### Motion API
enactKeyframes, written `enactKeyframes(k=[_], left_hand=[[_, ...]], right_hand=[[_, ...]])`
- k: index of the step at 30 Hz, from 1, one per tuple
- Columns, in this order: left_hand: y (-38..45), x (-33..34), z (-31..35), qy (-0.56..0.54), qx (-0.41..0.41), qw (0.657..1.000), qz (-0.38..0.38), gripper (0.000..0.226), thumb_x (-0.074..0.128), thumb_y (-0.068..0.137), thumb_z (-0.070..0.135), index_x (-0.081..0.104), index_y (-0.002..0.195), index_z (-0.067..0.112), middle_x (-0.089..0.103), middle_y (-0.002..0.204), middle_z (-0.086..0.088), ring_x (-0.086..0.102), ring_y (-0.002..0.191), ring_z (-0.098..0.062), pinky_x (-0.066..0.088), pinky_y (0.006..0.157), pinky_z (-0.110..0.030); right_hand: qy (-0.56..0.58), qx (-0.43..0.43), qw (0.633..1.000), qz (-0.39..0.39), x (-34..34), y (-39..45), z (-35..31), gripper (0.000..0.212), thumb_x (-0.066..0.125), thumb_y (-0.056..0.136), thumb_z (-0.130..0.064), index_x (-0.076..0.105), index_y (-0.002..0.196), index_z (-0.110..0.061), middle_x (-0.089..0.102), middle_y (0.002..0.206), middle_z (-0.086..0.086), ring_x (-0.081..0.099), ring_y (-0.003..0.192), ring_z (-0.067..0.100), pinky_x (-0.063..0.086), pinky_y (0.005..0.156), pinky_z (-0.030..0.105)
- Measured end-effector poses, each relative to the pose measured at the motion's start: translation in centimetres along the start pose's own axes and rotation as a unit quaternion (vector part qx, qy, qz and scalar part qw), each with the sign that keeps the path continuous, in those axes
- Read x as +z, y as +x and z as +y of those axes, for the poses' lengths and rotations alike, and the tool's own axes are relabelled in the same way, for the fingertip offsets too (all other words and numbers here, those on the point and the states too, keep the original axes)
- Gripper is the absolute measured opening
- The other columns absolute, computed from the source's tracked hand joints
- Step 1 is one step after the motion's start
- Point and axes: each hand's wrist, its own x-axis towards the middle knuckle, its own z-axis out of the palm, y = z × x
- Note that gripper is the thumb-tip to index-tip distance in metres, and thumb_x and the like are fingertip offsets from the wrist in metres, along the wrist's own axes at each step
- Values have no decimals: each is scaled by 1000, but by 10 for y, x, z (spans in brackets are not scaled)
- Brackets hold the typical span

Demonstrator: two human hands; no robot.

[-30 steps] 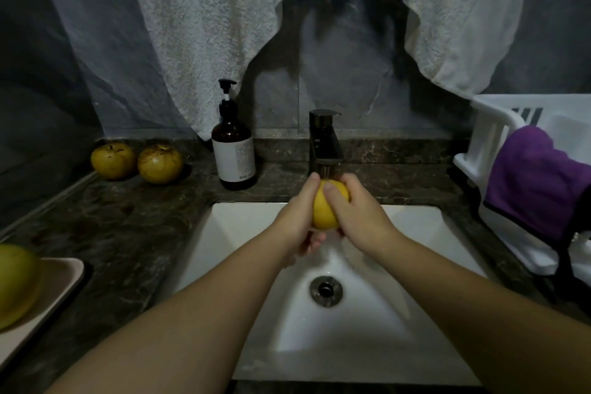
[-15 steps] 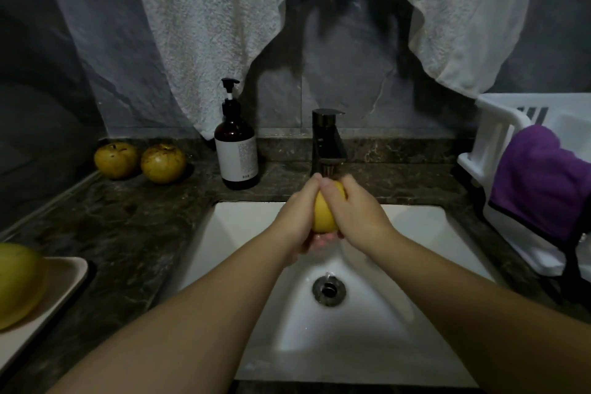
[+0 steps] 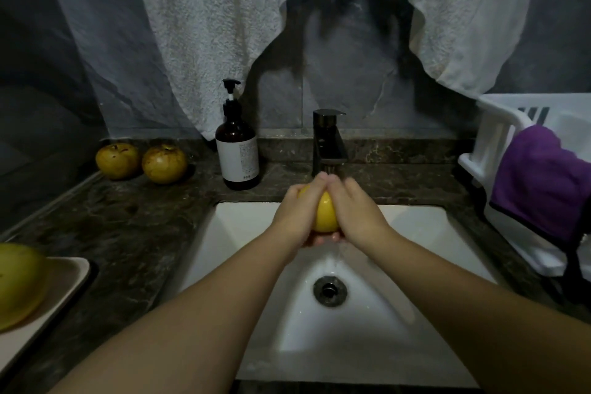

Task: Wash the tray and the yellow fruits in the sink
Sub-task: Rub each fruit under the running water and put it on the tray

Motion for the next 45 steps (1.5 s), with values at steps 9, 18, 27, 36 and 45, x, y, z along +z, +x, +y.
enactKeyframes(k=[9, 18, 27, 36, 45], left_hand=[[1, -1, 2, 14, 22, 999, 26, 69, 64, 68, 80, 59, 118, 32, 69, 115, -7, 73, 97, -26, 64, 83, -52], [3, -2, -1, -40, 0, 999, 1, 56, 66, 84, 74, 59, 117, 30, 72, 110, -11, 79, 76, -27, 62, 60, -36], [3, -1, 1, 23, 20, 999, 43, 50, 51, 93, 74, 60, 112, 29, 70, 108, -9, 74, 85, -23, 65, 71, -41], [1, -5, 3, 37, -13, 999, 18, 59, 49, 84, 80, 61, 109, 28, 75, 96, -10, 76, 77, -28, 61, 64, -40], [0, -3, 0, 48, -22, 999, 6, 67, 39, 91, 84, 60, 118, 27, 72, 91, -8, 71, 58, -22, 55, 51, -30]], right_hand=[[8, 13, 1000, 12, 5, 4, -1, 48, 33, 97, -71, 54, 110, -30, 66, 97, 8, 68, 71, 20, 50, 49, 30], [24, -7, 1000, 3, 1, 6, -1, 41, 40, 91, -75, 57, 101, -39, 67, 93, 3, 70, 70, 20, 46, 43, 23], [27, -17, 999, 5, 1, 6, 3, 44, 38, 92, -74, 54, 100, -34, 65, 90, 5, 67, 64, 18, 49, 47, 29], [12, -25, 999, -16, 0, 6, 5, 50, 42, 80, -84, 57, 100, -40, 67, 90, 2, 67, 64, 13, 44, 41, 22], [-7, -13, 1000, -3, 0, 5, 3, 60, 40, 76, -86, 55, 102, -34, 67, 94, 2, 68, 71, 17, 50, 48, 30]])
